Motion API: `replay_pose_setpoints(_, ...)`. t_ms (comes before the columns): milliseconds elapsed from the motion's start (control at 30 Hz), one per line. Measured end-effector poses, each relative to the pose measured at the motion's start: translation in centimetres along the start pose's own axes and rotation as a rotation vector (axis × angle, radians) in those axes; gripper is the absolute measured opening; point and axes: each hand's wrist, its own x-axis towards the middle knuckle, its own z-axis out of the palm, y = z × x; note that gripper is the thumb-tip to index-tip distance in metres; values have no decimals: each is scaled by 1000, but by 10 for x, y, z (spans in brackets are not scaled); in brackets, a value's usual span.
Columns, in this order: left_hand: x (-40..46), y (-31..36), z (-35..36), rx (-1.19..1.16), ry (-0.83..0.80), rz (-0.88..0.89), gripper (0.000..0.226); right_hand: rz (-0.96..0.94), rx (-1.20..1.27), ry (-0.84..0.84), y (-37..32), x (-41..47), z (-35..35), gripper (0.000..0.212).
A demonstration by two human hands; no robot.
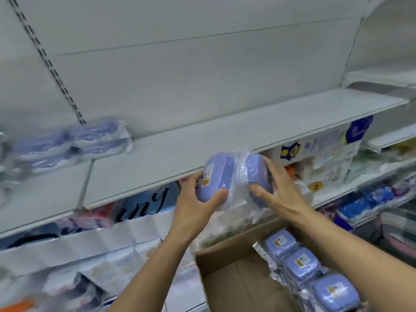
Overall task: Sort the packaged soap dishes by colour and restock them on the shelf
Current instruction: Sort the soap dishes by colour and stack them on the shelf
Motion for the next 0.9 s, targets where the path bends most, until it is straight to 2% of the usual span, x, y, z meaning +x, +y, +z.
replay_pose_setpoints(67,3,9,-31,-17,43,-11,55,-59,-23,-8,-27,20,8,79)
replay_pose_setpoints(200,7,6,-116,34,219,-52,71,-181,-112,-30,-86,61,42,85)
replay_pose_setpoints(400,8,-35,-261,233,507,-175,95,-382,-416,-242,-187,112,129,90)
replay_pose_setpoints(467,12,-52,-300,350,589,-245,94,-429,-484,-299,-214,127,160,87)
replay_pose_setpoints(600,27,-81,-346,663,689,-343,76,-440,-578,-409,-249,153,211,83)
replay_pose_setpoints(667,33,-88,-352,810,683,-351,78,-434,-619,-448,-258,161,228,84)
replay_pose_setpoints(733,39,-93,-350,893,606,-364,81,-435,-627,-474,-262,165,241,83)
replay_pose_setpoints(833,45,-93,-360,785,374,-446,72,-414,-564,-512,-259,168,249,83)
replay_pose_setpoints(900,44,-89,-381,723,315,-369,51,-399,-502,-529,-255,169,248,82)
